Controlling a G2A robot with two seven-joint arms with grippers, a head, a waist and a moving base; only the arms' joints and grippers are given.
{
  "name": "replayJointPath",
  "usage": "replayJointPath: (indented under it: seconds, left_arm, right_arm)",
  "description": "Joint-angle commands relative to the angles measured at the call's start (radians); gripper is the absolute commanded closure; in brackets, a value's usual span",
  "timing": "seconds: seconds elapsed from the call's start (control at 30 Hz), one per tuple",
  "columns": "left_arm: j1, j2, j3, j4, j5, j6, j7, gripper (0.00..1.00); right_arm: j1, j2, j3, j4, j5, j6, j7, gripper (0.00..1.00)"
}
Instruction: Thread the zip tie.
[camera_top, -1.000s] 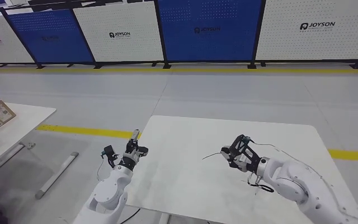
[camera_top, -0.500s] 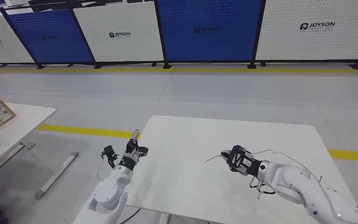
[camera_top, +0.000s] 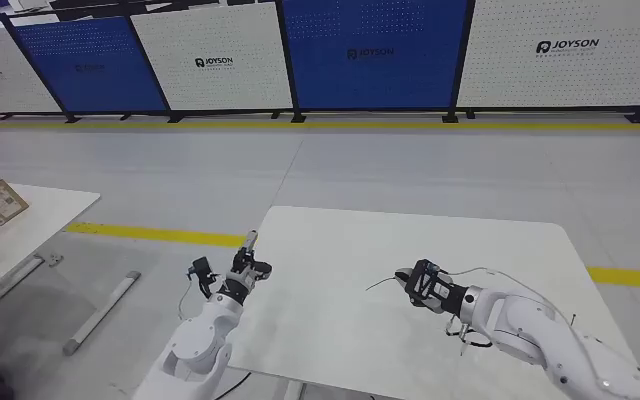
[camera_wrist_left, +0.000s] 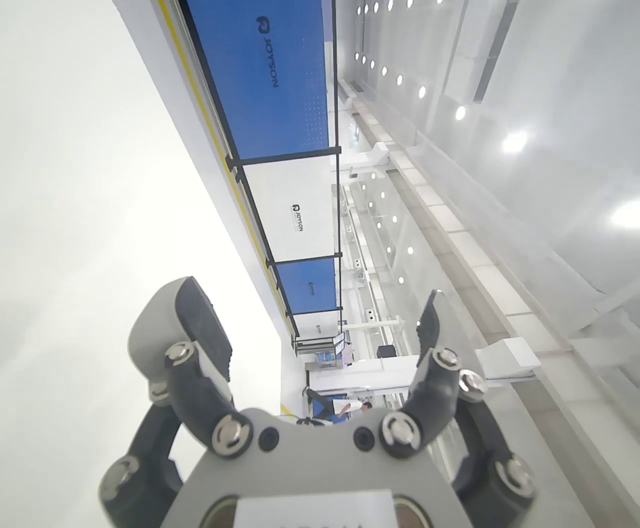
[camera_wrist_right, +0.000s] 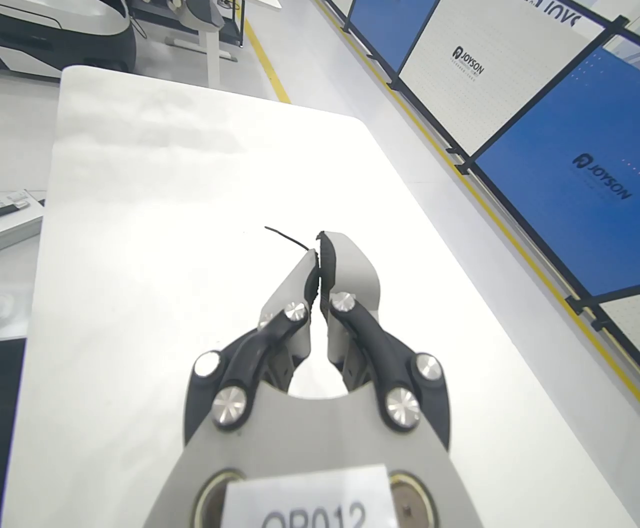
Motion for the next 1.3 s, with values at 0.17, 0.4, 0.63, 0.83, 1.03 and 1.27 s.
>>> replayJointPath:
  seconds: [0.17,0.4,0.63,0.83,1.03,1.27]
  left_arm:
    - [-0.034,0.002,0.079,-0.096,0.042,0.255,-0.075,0.00]
    - [-0.061,0.022,0.136,0.003,0.000,0.255,-0.257,0.00]
    - [-0.061,0.022,0.136,0.003,0.000,0.255,-0.257,0.00]
    - [-0.062,0.020,0.132,-0.009,-0.094,0.251,-0.308,0.00]
    - [-0.063,0.031,0.122,0.007,-0.207,0.255,-0.405,0.00]
    - [-0.121,0.051,0.194,0.081,-0.272,0.255,-0.429,0.00]
  right_arm:
    - [0.000,0.000,0.000,0.000,0.000,0.000,0.000,1.00]
    - [0.000,0.000,0.000,0.000,0.000,0.000,0.000,1.00]
    - [0.000,0.000,0.000,0.000,0.000,0.000,0.000,1.00]
    - [-0.017,-0.001,0.018,-0.051,-0.143,0.059,-0.004,1.00]
    - [-0.027,0.004,0.052,-0.082,-0.381,0.073,-0.045,1.00]
    - [-0.028,-0.015,0.070,-0.085,-0.449,0.018,-0.077,1.00]
